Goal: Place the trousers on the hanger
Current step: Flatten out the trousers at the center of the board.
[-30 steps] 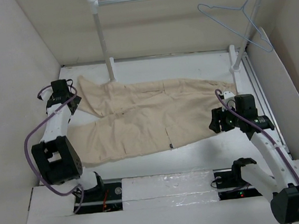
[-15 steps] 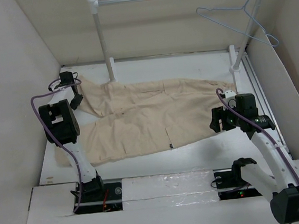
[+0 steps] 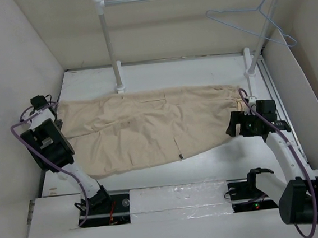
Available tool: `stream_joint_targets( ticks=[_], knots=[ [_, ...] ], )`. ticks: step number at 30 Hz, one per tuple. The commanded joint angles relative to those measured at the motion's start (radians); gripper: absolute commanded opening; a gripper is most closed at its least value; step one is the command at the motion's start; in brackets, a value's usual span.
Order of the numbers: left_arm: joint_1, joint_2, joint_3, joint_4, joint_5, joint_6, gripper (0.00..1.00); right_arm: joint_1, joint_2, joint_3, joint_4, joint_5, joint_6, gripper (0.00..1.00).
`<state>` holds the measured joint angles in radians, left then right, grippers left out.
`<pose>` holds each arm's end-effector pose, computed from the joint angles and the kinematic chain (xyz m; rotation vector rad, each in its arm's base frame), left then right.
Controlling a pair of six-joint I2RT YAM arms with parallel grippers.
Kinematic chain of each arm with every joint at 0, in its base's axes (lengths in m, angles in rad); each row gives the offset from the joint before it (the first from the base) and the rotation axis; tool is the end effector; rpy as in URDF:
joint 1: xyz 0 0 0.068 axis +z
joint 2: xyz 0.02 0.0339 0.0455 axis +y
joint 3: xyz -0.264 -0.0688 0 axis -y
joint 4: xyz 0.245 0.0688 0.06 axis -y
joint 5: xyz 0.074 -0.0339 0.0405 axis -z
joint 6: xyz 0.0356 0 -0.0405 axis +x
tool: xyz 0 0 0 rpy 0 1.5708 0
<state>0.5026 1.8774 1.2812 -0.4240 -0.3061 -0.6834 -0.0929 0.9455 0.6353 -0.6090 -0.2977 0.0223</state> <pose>0.3389 0.1985 0.1853 -1.5167 2.0518 0.3266 0.1828 -0.0065 0.2240 0.0172 2.4641 0.3395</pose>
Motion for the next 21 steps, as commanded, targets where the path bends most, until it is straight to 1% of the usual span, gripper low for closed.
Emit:
stream_joint_targets(
  ticks=[1, 3, 4, 5, 6, 8, 9, 12, 13, 15, 16, 17, 19, 20, 21],
  knots=[
    [-0.045, -0.063, 0.041, 0.007, 0.021, 0.034, 0.32, -0.042, 0.041, 0.035, 0.080, -0.032, -0.010, 0.92],
    [-0.058, -0.114, 0.029, 0.027, 0.030, 0.051, 0.59, -0.073, 0.058, 0.035, 0.086, -0.049, -0.010, 0.97],
    [-0.068, -0.139, 0.023, 0.063, 0.063, 0.057, 0.80, -0.108, 0.059, 0.033, 0.086, -0.067, -0.010, 0.98],
    [-0.068, -0.161, 0.017, 0.073, 0.077, 0.061, 0.85, -0.123, 0.061, 0.029, 0.084, -0.073, -0.010, 1.00],
    [-0.087, -0.197, 0.017, 0.086, 0.102, 0.061, 0.86, -0.158, 0.055, 0.027, 0.077, -0.072, -0.010, 1.00],
    [-0.120, -0.230, 0.027, 0.088, 0.101, 0.058, 0.87, -0.192, 0.033, 0.021, 0.065, -0.060, -0.010, 1.00],
    [-0.177, -0.254, 0.041, 0.091, 0.090, 0.056, 0.87, -0.208, 0.024, 0.020, 0.058, -0.043, -0.002, 1.00],
    [-0.280, -0.282, 0.044, 0.145, 0.053, 0.071, 0.85, -0.231, 0.009, -0.005, 0.063, 0.014, 0.025, 1.00],
    [-0.345, -0.281, 0.044, 0.157, 0.061, 0.061, 0.84, -0.246, 0.013, -0.019, 0.099, 0.020, 0.036, 1.00],
    [-0.418, -0.267, 0.046, 0.166, 0.073, 0.048, 0.83, -0.280, 0.054, -0.048, 0.152, 0.002, 0.066, 1.00],
    [-0.496, -0.262, 0.047, 0.165, 0.076, 0.041, 0.80, -0.280, 0.074, -0.046, 0.197, -0.015, 0.076, 1.00],
    [-0.539, -0.262, 0.041, 0.177, 0.084, 0.032, 0.79, -0.280, 0.119, -0.045, 0.240, -0.029, 0.083, 1.00],
    [-0.626, -0.271, 0.017, 0.214, 0.101, 0.035, 0.76, -0.280, 0.174, -0.040, 0.360, -0.099, 0.100, 1.00],
    [-0.715, -0.273, 0.010, 0.220, 0.099, 0.041, 0.76, -0.280, 0.206, -0.036, 0.394, -0.116, 0.108, 0.98],
    [-0.757, -0.270, 0.004, 0.223, 0.102, 0.045, 0.76, -0.280, 0.272, -0.028, 0.422, -0.123, 0.117, 0.95]
  ],
)
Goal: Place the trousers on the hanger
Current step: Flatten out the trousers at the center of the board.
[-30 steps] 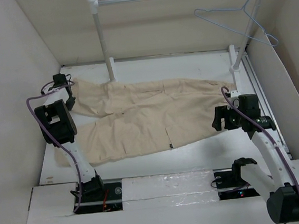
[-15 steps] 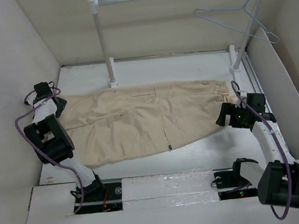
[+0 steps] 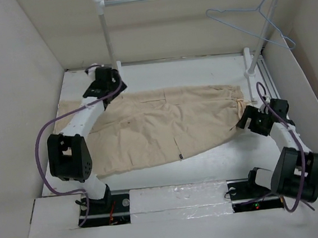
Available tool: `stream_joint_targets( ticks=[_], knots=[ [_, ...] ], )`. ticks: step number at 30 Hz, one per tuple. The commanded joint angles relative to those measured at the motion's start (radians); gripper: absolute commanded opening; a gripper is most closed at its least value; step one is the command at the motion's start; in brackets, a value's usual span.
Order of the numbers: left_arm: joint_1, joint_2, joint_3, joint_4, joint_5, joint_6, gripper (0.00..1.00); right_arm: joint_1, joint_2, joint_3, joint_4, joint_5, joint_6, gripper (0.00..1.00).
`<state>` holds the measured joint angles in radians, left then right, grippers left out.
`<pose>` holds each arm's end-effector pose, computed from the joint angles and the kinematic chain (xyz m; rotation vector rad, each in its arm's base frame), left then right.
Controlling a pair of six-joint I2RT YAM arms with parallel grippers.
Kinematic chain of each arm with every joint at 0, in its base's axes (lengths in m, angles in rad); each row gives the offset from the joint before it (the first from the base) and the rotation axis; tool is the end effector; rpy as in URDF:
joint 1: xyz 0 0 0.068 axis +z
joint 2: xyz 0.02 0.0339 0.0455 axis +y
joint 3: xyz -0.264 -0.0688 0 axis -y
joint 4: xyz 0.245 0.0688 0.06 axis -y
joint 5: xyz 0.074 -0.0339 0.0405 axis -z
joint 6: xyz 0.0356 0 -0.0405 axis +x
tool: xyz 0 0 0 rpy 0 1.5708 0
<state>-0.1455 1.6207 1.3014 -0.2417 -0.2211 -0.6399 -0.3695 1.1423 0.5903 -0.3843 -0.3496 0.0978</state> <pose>0.3738 -0.0469 0.2994 -0.6452 2.0249 -0.2311 0.2040 -0.0659 0.1897 0.4292 2.4173 0.3199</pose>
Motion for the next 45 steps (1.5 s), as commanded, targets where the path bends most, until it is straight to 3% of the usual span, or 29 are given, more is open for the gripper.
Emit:
stream_joint_targets(
  ticks=[1, 2, 4, 5, 7, 9, 13, 16, 18, 19, 20, 21, 24, 26, 27, 29, 30, 31, 32, 33, 37, 40, 45],
  knots=[
    [-0.147, -0.007, -0.016, 0.038, 0.017, 0.003, 0.75, -0.003, 0.104, 0.038, 0.200, -0.031, 0.042, 0.87],
    [-0.213, -0.002, -0.017, 0.039, 0.016, 0.005, 0.75, -0.003, 0.131, 0.039, 0.215, -0.017, 0.045, 0.59],
    [-0.258, 0.013, -0.028, 0.047, 0.029, 0.006, 0.74, -0.003, 0.177, 0.029, 0.229, 0.036, 0.049, 0.36],
    [-0.272, 0.016, -0.031, 0.045, 0.034, 0.005, 0.74, -0.017, 0.180, 0.017, 0.228, 0.040, 0.051, 0.19],
    [-0.284, 0.027, -0.054, 0.054, 0.039, 0.002, 0.74, -0.052, 0.143, -0.013, 0.214, 0.049, 0.057, 0.04],
    [-0.284, 0.021, -0.080, 0.056, 0.029, 0.000, 0.73, -0.077, 0.075, -0.064, 0.177, 0.061, 0.071, 0.00],
    [-0.263, 0.004, -0.113, 0.073, 0.025, -0.004, 0.73, -0.115, -0.215, -0.089, -0.101, 0.164, 0.085, 0.00],
    [-0.235, 0.011, -0.116, 0.067, 0.043, -0.015, 0.74, -0.115, -0.250, -0.037, -0.262, 0.204, 0.066, 0.00],
    [-0.223, 0.027, -0.093, 0.047, 0.043, -0.017, 0.75, -0.127, -0.237, -0.029, -0.258, 0.195, 0.039, 0.29],
    [-0.223, 0.024, -0.084, 0.023, 0.037, -0.015, 0.75, -0.128, -0.230, 0.000, -0.263, 0.184, 0.030, 0.48],
    [-0.214, 0.016, -0.077, 0.013, 0.031, -0.012, 0.75, -0.128, -0.224, 0.018, -0.258, 0.172, 0.013, 0.83],
    [-0.213, -0.039, -0.077, 0.001, 0.013, -0.007, 0.75, -0.128, -0.196, 0.070, -0.271, 0.150, -0.045, 0.98],
    [-0.201, -0.115, -0.089, -0.024, -0.039, -0.015, 0.73, -0.089, -0.179, 0.149, -0.289, 0.121, -0.084, 1.00],
    [-0.171, -0.168, -0.114, -0.083, -0.093, -0.049, 0.67, 0.010, -0.182, 0.180, -0.280, 0.080, -0.086, 1.00],
    [-0.105, -0.226, -0.157, -0.100, -0.093, -0.091, 0.56, 0.045, -0.191, 0.178, -0.269, 0.054, -0.086, 1.00],
    [-0.004, -0.281, -0.215, -0.152, -0.055, -0.141, 0.45, 0.139, -0.202, 0.158, -0.249, 0.024, -0.079, 0.99],
    [0.126, -0.335, -0.288, -0.166, -0.037, -0.158, 0.40, 0.167, -0.210, 0.152, -0.246, 0.024, -0.081, 0.99],
    [0.277, -0.385, -0.365, -0.162, 0.056, -0.155, 0.40, 0.238, -0.229, 0.135, -0.232, 0.024, -0.086, 0.99],
    [0.279, -0.410, -0.399, -0.162, 0.057, -0.155, 0.40, 0.239, -0.230, 0.125, -0.232, 0.024, -0.086, 0.99],
    [0.416, -0.433, -0.431, -0.159, 0.074, -0.150, 0.43, 0.265, -0.237, 0.117, -0.223, 0.024, -0.084, 0.99],
    [0.676, -0.469, -0.499, -0.166, 0.076, -0.112, 0.57, 0.389, -0.239, 0.092, -0.199, -0.012, -0.125, 0.99],
    [0.748, -0.440, -0.521, -0.142, 0.057, -0.121, 0.70, 0.429, -0.224, 0.085, -0.179, -0.037, -0.145, 0.98],
    [0.748, -0.305, -0.487, -0.104, 0.042, -0.141, 0.70, 0.477, -0.207, 0.109, -0.199, -0.048, -0.198, 0.99]
  ],
)
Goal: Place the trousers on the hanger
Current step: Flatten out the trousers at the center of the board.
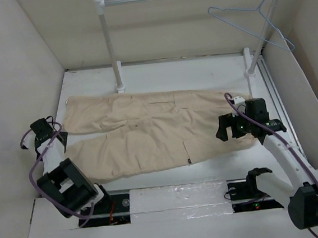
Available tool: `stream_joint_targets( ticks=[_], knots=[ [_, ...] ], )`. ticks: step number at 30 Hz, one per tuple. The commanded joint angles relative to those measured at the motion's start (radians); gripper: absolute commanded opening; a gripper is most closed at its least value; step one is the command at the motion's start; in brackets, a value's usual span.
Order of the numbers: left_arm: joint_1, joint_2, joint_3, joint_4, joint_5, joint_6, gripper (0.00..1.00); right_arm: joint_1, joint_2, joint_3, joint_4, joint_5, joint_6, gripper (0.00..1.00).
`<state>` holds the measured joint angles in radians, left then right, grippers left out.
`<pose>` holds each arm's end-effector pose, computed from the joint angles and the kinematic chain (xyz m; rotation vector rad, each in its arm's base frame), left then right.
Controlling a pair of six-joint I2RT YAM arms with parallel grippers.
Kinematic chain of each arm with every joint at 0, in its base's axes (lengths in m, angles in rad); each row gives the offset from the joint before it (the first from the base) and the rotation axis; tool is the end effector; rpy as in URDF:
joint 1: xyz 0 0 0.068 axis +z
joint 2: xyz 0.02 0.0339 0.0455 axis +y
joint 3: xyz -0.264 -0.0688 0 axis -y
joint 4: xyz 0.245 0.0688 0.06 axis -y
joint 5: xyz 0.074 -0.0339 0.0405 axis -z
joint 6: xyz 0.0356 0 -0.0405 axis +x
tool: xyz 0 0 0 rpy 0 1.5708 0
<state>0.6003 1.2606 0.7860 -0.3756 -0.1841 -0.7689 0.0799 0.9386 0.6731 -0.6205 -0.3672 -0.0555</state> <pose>0.2081 0.1504 0.2244 -1.5860 1.8106 0.1450 0.1824 0.0274 0.2370 -0.3241 2.4083 0.4607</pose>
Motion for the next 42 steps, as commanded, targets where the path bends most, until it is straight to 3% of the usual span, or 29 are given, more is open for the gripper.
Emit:
stream_joint_targets(
  ticks=[1, 5, 9, 14, 16, 17, 20, 25, 29, 31, 32, 37, 39, 42],
  knots=[
    [0.003, 0.074, 0.035, 0.046, 0.012, -0.012, 0.70, 0.041, -0.007, 0.022, 0.041, -0.032, -0.043, 0.99],
    [0.003, 0.167, 0.087, 0.075, 0.009, 0.034, 0.70, 0.050, -0.017, 0.019, 0.027, -0.021, -0.037, 0.98],
    [0.003, 0.243, 0.116, 0.061, -0.054, 0.051, 0.57, 0.060, -0.027, 0.036, 0.008, 0.001, -0.027, 0.99],
    [0.003, 0.295, 0.134, 0.098, -0.043, 0.059, 0.54, 0.070, -0.067, 0.031, -0.001, 0.014, 0.005, 0.99],
    [-0.008, 0.310, 0.137, 0.096, -0.057, 0.062, 0.47, 0.081, -0.072, 0.026, 0.008, 0.014, 0.009, 0.99],
    [-0.019, 0.322, 0.140, 0.095, -0.061, 0.063, 0.42, 0.081, -0.072, 0.029, 0.007, 0.014, 0.008, 0.99],
    [-0.019, 0.316, 0.127, 0.090, -0.063, 0.062, 0.00, 0.081, -0.063, 0.048, 0.001, 0.014, -0.006, 0.99],
    [-0.019, 0.195, 0.117, 0.032, -0.020, 0.083, 0.00, 0.081, -0.047, 0.074, 0.002, -0.024, -0.024, 0.99],
    [-0.037, -0.123, 0.139, -0.075, -0.037, 0.105, 0.00, 0.081, -0.047, 0.079, -0.004, -0.013, -0.038, 0.99],
    [-0.101, -0.185, 0.195, -0.242, -0.110, 0.065, 0.00, 0.090, -0.047, 0.068, 0.007, 0.002, -0.040, 0.99],
    [-0.205, -0.266, 0.235, -0.401, -0.214, -0.001, 0.00, 0.104, -0.040, 0.059, 0.022, 0.002, -0.038, 0.99],
    [-0.304, -0.342, 0.355, -0.592, -0.348, -0.064, 0.00, 0.187, -0.004, 0.074, 0.021, 0.031, -0.050, 1.00],
    [-0.335, -0.354, 0.497, -0.667, -0.386, -0.099, 0.00, 0.221, -0.001, 0.079, 0.022, 0.045, -0.053, 1.00],
    [-0.344, -0.401, 0.598, -0.675, -0.400, -0.079, 0.00, 0.241, 0.005, 0.086, 0.025, 0.080, -0.056, 1.00]
  ],
)
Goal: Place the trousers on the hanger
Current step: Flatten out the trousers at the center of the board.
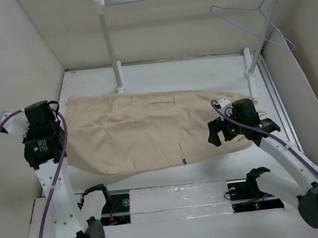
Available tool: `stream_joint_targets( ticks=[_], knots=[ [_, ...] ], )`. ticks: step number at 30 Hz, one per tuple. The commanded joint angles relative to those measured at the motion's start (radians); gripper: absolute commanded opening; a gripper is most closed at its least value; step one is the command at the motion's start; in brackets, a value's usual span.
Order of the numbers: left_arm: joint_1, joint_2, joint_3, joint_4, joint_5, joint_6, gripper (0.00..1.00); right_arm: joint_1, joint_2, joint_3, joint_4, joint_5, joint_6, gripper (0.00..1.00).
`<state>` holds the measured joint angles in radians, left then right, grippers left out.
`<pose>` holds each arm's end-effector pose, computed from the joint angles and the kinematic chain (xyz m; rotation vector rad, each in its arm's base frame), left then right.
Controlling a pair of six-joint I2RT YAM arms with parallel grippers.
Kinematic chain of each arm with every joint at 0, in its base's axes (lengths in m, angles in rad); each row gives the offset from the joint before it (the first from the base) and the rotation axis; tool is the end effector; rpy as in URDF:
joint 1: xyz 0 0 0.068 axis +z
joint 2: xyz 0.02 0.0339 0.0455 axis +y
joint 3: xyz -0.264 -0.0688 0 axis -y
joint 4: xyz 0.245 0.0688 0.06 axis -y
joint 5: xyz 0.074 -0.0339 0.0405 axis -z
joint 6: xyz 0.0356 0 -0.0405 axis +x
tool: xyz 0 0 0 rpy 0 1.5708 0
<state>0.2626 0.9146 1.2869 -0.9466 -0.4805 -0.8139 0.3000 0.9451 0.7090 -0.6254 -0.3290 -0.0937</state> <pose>0.1444 0.0559 0.4103 -1.2919 1.6281 0.1806 0.1760 0.0665 0.2468 -0.6206 2.3496 0.4930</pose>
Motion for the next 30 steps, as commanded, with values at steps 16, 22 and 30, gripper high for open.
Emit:
stream_joint_targets(
  ticks=[16, 22, 30],
  knots=[
    [0.021, 0.655, 0.084, 0.299, -0.161, 0.116, 0.00, -0.087, 0.040, 0.121, 0.041, 0.070, -0.047, 1.00],
    [0.012, 1.014, 0.339, 0.269, -0.109, 0.187, 0.29, -0.108, 0.035, 0.155, 0.012, 0.094, -0.046, 1.00],
    [0.030, 0.741, 0.143, 0.384, 0.029, 0.200, 0.75, -0.079, 0.040, 0.129, 0.021, 0.051, -0.031, 0.92]
  ],
)
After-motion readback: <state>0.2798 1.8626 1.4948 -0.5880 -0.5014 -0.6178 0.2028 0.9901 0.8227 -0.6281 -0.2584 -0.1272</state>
